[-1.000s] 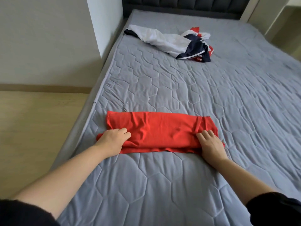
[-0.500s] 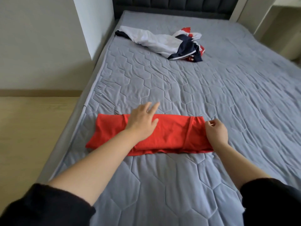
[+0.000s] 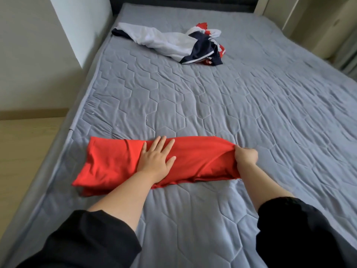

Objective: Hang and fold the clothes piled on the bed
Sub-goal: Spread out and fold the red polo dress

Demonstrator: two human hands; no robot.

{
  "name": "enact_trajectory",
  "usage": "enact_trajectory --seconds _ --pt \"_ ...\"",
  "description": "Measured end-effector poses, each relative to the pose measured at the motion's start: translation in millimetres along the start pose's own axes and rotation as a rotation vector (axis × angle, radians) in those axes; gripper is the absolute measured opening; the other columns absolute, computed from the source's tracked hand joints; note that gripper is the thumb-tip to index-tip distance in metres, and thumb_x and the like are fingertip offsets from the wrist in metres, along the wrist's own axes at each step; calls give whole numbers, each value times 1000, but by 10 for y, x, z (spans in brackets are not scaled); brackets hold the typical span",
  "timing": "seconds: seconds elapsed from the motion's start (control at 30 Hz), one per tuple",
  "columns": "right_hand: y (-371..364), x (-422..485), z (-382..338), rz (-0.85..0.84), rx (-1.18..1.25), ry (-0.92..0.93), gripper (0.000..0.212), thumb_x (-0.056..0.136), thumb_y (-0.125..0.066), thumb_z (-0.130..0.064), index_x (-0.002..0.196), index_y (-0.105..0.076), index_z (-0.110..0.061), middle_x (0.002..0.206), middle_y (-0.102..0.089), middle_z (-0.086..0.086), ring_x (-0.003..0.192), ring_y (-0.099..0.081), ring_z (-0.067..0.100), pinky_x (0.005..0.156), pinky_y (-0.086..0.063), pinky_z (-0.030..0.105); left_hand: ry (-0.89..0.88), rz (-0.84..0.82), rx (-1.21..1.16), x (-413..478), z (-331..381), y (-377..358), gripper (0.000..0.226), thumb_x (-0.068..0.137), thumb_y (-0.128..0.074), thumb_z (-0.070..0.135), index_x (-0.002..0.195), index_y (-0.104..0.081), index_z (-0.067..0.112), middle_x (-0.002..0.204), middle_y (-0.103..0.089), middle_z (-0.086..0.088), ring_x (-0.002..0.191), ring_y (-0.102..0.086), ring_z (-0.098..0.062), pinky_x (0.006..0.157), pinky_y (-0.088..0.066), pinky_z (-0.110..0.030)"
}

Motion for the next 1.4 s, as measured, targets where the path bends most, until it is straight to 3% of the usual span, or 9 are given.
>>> enact_trajectory --seconds 0.17,0.3,0.43,0.63,0.9,1.03,1.13,1.27,1.4 --pt "-15 -69 8 -115 -125 109 48 93 -57 -35 56 -51 -6 56 -50 10 66 -52 28 66 -38 32 3 10 4 -10 3 -12 63 95 -24 53 152 -7 33 161 -11 3 147 -4 -14 116 -9 -51" --pt "107 -208 -4 -261 53 50 52 91 -52 -52 96 -68 -3 88 -59 14 83 -53 22 86 -44 38 3 22 -1 -10 8 8 63 95 -27 52 153 -10 31 160 -13 2 147 -4 -15 116 -9 -52" --pt "182 -395 245 -546 250 27 22 88 -67 -26 88 -67 -4 74 -65 8 73 -57 22 72 -51 32 5 17 -1 -9 7 32 63 96 -28 52 153 -11 31 160 -14 2 147 -5 -14 116 -9 -51" --pt "354 -274 335 -389 574 -153 21 93 -59 -15 74 -60 -6 58 -63 2 51 -58 11 58 -50 26 25 34 2 -28 -13 37 61 96 -30 49 152 -14 31 160 -16 2 147 -7 -16 116 -11 -48" --pt "336 -498 395 49 -130 184 24 75 -53 -11 53 -45 -8 59 -38 10 62 -37 25 55 -28 34 50 31 31 -71 -55 10 63 96 -30 51 153 -12 30 160 -12 3 147 -6 -21 117 -10 -45" --pt "277 -659 243 132 -471 453 15 83 -52 -13 76 -57 0 95 -50 12 90 -48 32 71 -35 35 31 5 11 -89 -61 6 67 95 -31 53 153 -10 27 161 -9 1 148 -2 -22 118 -7 -46" --pt "187 -772 43 202 -604 665 28 85 -52 -12 110 -57 -3 131 -47 18 125 -40 34 102 -26 43 1 -8 52 -115 -56 -6 69 95 -26 56 153 -6 26 161 -6 0 148 1 -24 118 -5 -47" --pt "-208 -1101 -232 13 -483 1005 43 89 -46 -19 130 -51 -5 148 -39 17 141 -29 33 114 -16 52 7 -34 80 -106 -45 4 71 93 -21 58 153 -3 25 161 -4 0 147 3 -24 118 -4 -47" --pt "-486 -1041 47 -252 -723 815 54 99 -33 -39 149 -26 -21 160 -15 0 148 -5 17 117 -3 48 -14 12 67 -150 -49 42 66 94 -26 55 153 -9 30 161 -8 2 148 -1 -24 117 -5 -47"
Point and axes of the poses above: each hand's wrist, its own x-axis towards the middle knuckle, its own y-axis out of the back of the hand, z = x × y, the point moved 1 cm from there along x, towards the middle knuckle
